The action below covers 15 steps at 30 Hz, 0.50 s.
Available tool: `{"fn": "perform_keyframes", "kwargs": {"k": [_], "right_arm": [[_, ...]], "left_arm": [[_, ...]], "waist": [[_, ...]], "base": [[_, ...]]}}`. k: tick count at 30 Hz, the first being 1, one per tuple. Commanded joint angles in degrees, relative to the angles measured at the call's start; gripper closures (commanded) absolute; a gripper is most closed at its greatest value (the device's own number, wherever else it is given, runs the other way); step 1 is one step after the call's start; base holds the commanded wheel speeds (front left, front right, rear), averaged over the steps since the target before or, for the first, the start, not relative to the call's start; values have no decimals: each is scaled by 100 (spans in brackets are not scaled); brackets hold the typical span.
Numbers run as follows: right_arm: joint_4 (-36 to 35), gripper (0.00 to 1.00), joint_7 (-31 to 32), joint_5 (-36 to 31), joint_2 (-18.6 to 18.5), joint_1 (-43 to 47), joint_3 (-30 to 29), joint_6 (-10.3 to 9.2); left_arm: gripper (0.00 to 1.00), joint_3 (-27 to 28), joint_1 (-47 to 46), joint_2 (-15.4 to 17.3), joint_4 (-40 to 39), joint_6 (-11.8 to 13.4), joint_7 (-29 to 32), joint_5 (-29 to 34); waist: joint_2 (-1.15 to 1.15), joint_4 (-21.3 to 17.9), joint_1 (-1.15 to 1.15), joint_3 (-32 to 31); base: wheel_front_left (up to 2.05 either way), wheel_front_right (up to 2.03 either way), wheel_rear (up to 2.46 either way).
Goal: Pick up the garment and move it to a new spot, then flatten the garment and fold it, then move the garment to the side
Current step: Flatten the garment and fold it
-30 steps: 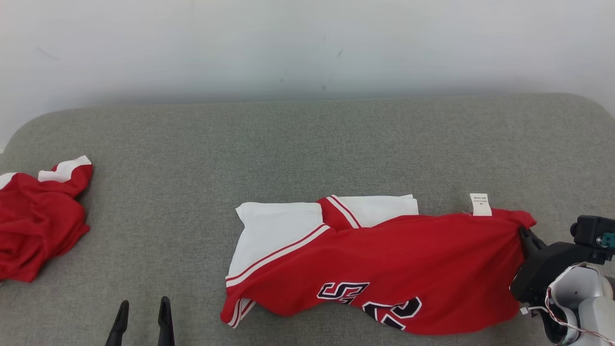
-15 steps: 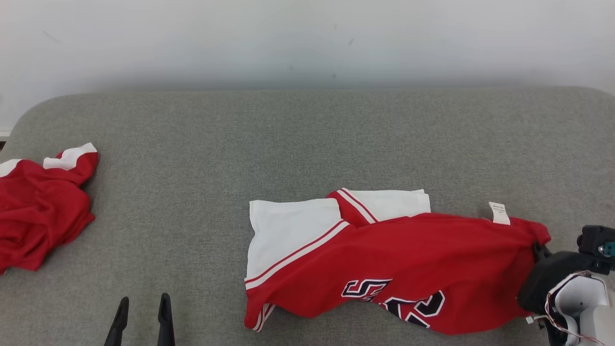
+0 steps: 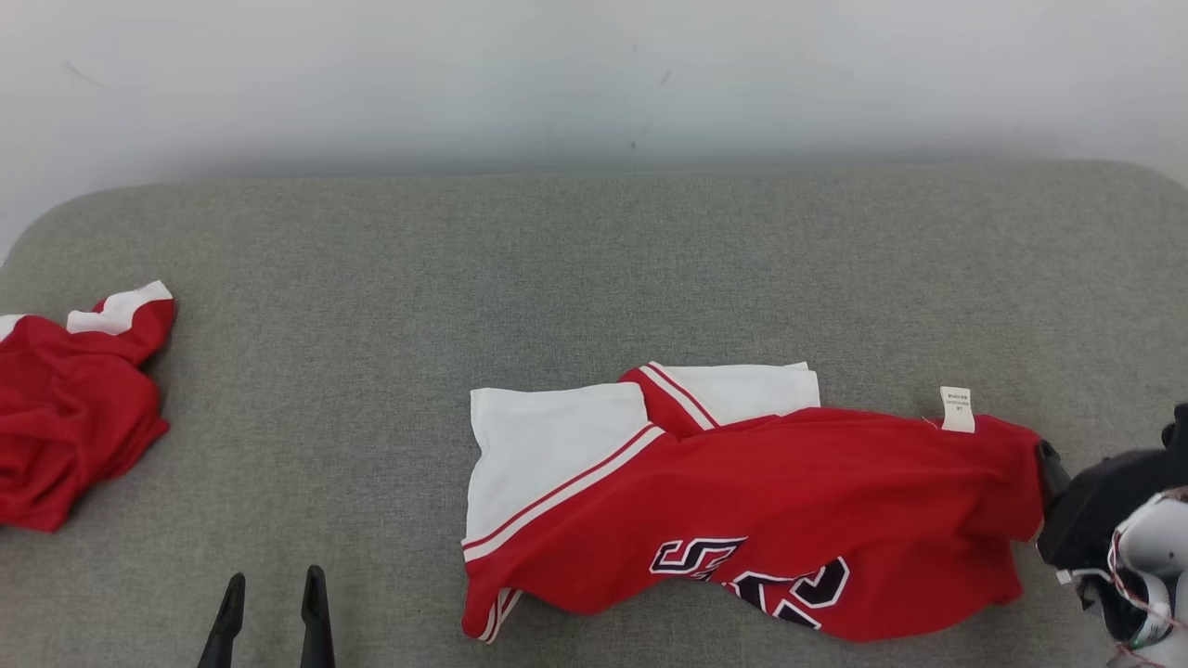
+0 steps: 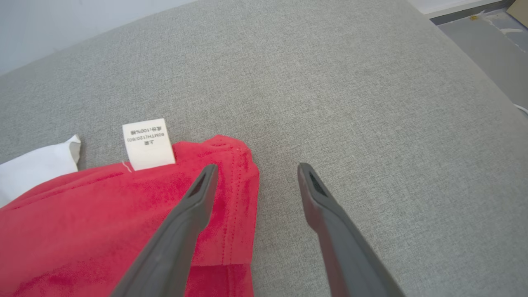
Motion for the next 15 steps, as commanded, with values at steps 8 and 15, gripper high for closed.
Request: {"fn": "perform_keyframes", "kwargs": {"k": [8, 15], "right_arm": [[-90, 0, 1667, 68, -261, -670, 104, -13], [156, 0, 2160, 99, -459, -966, 224, -13]], "left_arm": [[0, -86, -182, 20, 3, 6, -19, 32], [0, -115, -213, 62, 19, 6, -19, 27]], "waist": [[0, -31, 1, 175], [0, 51, 1, 298]], "base": [[0, 0, 0], [0, 0, 0]]}}
